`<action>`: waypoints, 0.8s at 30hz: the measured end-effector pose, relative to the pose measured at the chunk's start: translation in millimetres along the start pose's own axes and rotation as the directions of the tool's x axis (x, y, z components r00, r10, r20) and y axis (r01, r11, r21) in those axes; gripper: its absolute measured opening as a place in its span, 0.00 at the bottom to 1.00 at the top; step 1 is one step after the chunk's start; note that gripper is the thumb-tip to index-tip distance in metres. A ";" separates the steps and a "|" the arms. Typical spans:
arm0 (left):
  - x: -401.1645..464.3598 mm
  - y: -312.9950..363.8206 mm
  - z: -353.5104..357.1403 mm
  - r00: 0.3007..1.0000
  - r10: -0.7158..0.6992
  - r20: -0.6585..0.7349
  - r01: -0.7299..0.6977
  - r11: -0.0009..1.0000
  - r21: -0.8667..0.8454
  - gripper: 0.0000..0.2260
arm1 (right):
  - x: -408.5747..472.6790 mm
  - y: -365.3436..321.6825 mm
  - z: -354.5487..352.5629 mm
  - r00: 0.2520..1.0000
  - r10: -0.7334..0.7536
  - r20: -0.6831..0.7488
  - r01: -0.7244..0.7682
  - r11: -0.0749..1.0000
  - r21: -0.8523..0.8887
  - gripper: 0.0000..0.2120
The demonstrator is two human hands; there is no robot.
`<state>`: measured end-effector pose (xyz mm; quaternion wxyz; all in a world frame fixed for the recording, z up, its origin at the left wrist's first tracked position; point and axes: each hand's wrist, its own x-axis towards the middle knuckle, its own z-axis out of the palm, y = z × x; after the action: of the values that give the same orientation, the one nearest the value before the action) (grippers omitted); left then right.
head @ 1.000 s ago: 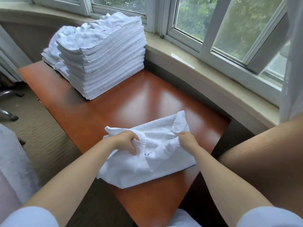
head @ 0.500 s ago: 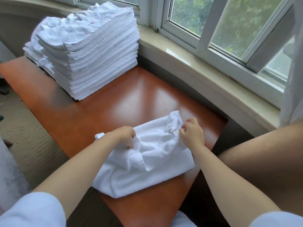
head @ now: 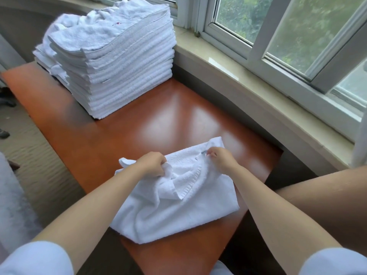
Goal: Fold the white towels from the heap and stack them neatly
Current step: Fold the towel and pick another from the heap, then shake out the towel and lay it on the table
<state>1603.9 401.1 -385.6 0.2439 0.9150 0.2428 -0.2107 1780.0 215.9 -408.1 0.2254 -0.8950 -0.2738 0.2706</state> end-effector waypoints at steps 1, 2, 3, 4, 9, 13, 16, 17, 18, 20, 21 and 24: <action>1.1 0.0 3.3 1.000 0.014 0.015 -0.013 1.000 -0.027 0.05 | 0.8 -3.6 -2.5 0.997 0.004 -0.078 0.006 0.992 0.127 0.09; 1.7 0.4 5.8 1.000 0.025 0.011 -0.025 0.999 -0.029 0.04 | 4.0 -5.7 -5.5 0.991 0.036 -0.131 0.004 0.956 0.294 0.08; 1.2 1.6 7.6 0.999 0.033 0.001 -0.033 0.999 -0.009 0.05 | 7.4 -8.3 -9.3 0.990 0.084 -0.114 -0.027 0.903 0.429 0.07; 1.8 2.4 9.7 0.999 0.042 -0.012 -0.042 0.999 0.019 0.09 | 9.9 -10.5 -12.6 0.994 0.107 -0.032 -0.078 0.870 0.487 0.06; 3.2 2.7 13.4 0.996 0.072 -0.057 -0.069 0.997 0.038 0.11 | 25.9 -14.7 -16.6 0.986 -0.078 0.144 0.106 0.975 -0.197 0.12; 2.8 2.6 12.9 0.994 0.069 -0.081 -0.066 0.997 0.038 0.15 | 28.6 -14.0 -5.5 0.937 -0.293 0.190 0.344 0.870 -0.354 0.09; 0.7 6.5 14.0 0.999 0.028 -0.038 -0.029 0.999 -0.029 0.14 | 29.9 -11.0 5.6 0.939 -0.251 0.235 0.334 0.831 -0.446 0.09; 0.1 8.6 13.7 1.000 0.008 -0.006 -0.009 0.998 -0.065 0.13 | 31.3 -12.3 6.8 0.946 -0.232 0.225 0.314 0.823 -0.473 0.10; 0.2 10.8 12.8 0.999 -0.002 0.037 0.006 0.995 -0.096 0.10 | 33.1 -14.9 6.6 0.952 -0.215 0.218 0.299 0.809 -0.506 0.09; 1.0 14.0 9.9 0.992 -0.001 0.123 0.015 0.994 -0.112 0.05 | 35.6 -21.2 3.9 0.957 -0.171 0.234 0.280 0.752 -0.596 0.07; 1.6 14.5 9.1 0.988 0.007 0.153 0.009 0.994 -0.109 0.05 | 36.0 -23.6 2.1 0.958 -0.144 0.249 0.273 0.722 -0.636 0.06; 3.6 14.6 9.8 0.986 0.028 0.167 -0.014 0.996 -0.083 0.05 | 36.7 -22.5 1.5 0.952 -0.101 0.289 0.275 0.694 -0.665 0.05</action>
<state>1612.1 385.8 -390.3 0.3026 0.8858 0.2202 -0.2744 1796.6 255.6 -410.0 -0.1356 -0.8427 -0.4704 0.2239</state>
